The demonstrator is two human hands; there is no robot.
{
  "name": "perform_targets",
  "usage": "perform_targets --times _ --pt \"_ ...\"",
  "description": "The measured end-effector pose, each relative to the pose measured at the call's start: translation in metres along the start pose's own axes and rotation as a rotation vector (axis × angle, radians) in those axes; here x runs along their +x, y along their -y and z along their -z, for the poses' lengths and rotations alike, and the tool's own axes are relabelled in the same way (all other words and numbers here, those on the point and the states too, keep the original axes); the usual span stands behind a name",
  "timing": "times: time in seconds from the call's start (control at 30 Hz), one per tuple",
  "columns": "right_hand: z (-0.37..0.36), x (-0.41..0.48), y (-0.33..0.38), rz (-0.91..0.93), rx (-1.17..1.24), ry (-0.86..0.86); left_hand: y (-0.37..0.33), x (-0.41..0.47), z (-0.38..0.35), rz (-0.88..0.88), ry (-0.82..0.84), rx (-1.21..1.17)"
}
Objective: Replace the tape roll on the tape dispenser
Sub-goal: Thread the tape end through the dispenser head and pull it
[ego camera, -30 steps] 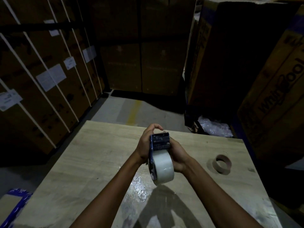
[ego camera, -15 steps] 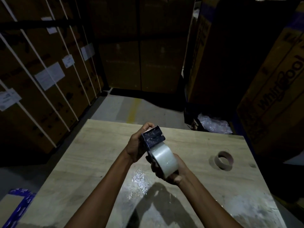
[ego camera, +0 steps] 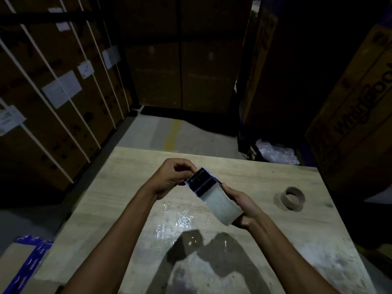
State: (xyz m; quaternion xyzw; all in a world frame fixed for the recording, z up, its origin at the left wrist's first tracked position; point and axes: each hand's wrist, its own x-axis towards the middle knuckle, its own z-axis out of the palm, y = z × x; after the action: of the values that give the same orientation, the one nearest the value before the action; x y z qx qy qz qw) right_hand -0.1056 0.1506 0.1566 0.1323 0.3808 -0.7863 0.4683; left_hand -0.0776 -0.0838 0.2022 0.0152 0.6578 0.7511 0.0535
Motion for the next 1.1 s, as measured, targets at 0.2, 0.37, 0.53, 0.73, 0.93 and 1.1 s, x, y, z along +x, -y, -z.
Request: perform_targets --times 0.2,0.37,0.53,0.73,0.93,1.1 --pt "0.013 0.001 0.001 0.032 -0.088 0.009 0.008 -0.001 -0.002 0.071 0.051 -0.142" --pt "0.019 -0.006 -0.002 0.043 -0.108 -0.038 0.021 -0.003 -0.009 0.178 0.074 -0.225" --pt "0.034 -0.009 -0.013 0.039 -0.062 -0.071 0.034 -0.001 -0.002 0.241 0.196 -0.182" --pt "0.05 -0.011 -0.023 0.14 -0.174 -0.17 0.042 0.012 0.012 0.333 0.245 0.096" --pt "0.052 -0.009 -0.022 0.353 -0.399 -0.365 0.055 0.017 0.001 0.373 0.175 0.232" --pt "0.046 -0.011 -0.017 0.485 -0.7 -0.49 0.078 0.024 -0.006 0.426 -0.024 0.17"
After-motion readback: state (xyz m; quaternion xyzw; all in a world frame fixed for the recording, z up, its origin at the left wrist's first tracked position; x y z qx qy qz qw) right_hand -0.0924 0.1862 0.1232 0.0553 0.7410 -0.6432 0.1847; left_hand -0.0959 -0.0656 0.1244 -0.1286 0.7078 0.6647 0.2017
